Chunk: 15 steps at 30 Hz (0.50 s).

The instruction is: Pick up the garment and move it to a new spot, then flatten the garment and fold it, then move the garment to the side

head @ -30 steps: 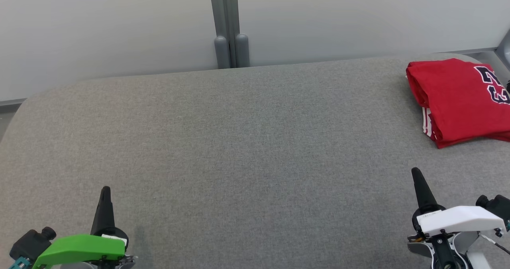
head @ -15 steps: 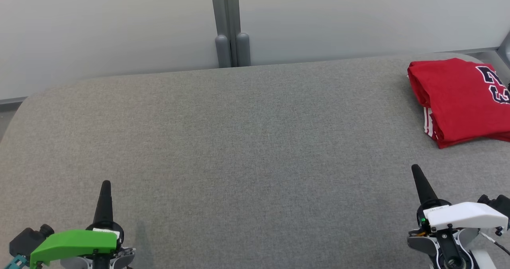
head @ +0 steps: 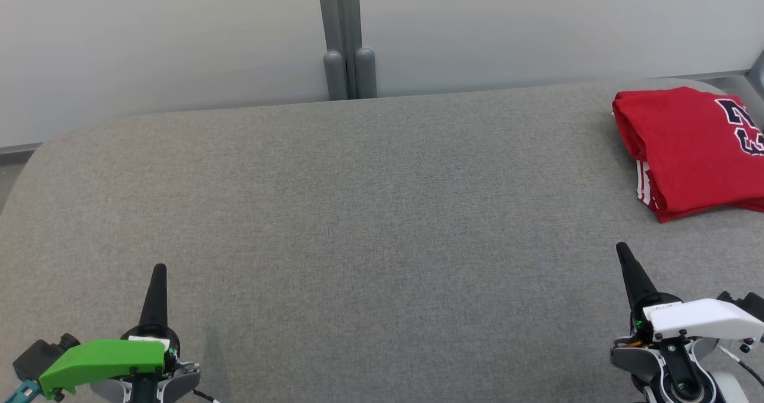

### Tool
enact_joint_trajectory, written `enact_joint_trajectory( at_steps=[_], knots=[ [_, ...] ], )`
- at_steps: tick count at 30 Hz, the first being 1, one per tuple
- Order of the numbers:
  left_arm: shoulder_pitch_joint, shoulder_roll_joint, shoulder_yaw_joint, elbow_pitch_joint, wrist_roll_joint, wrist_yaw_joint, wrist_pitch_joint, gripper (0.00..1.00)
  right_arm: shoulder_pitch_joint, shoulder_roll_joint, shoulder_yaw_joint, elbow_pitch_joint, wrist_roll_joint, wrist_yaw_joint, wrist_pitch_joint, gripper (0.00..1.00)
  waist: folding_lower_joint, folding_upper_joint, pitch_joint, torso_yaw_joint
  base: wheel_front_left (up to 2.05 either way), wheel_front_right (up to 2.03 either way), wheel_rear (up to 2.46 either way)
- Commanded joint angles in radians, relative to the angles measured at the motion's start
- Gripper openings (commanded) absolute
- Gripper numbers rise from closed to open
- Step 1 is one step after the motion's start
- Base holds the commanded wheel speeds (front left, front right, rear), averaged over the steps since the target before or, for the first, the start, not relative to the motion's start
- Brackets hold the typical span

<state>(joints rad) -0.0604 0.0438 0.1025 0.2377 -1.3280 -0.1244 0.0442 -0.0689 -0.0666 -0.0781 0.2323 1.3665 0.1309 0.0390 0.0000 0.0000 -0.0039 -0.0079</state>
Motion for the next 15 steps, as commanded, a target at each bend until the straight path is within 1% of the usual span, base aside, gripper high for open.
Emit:
enact_joint_trajectory(
  at_steps=[1,15],
  knots=[
    [-0.025,0.008,0.006,-0.001,-0.030,-0.007,0.009,0.00,-0.022,0.002,-0.005,-0.001,0.025,0.000,0.007,0.00,0.0000,0.0000,0.000,0.000,0.00,0.00,0.00],
    [-0.039,0.009,0.010,0.003,-0.144,-0.008,0.037,0.00,-0.030,0.006,-0.017,0.005,0.125,0.000,0.037,0.00,0.0000,0.0000,0.003,0.003,0.00,0.00,0.00]
  ],
)
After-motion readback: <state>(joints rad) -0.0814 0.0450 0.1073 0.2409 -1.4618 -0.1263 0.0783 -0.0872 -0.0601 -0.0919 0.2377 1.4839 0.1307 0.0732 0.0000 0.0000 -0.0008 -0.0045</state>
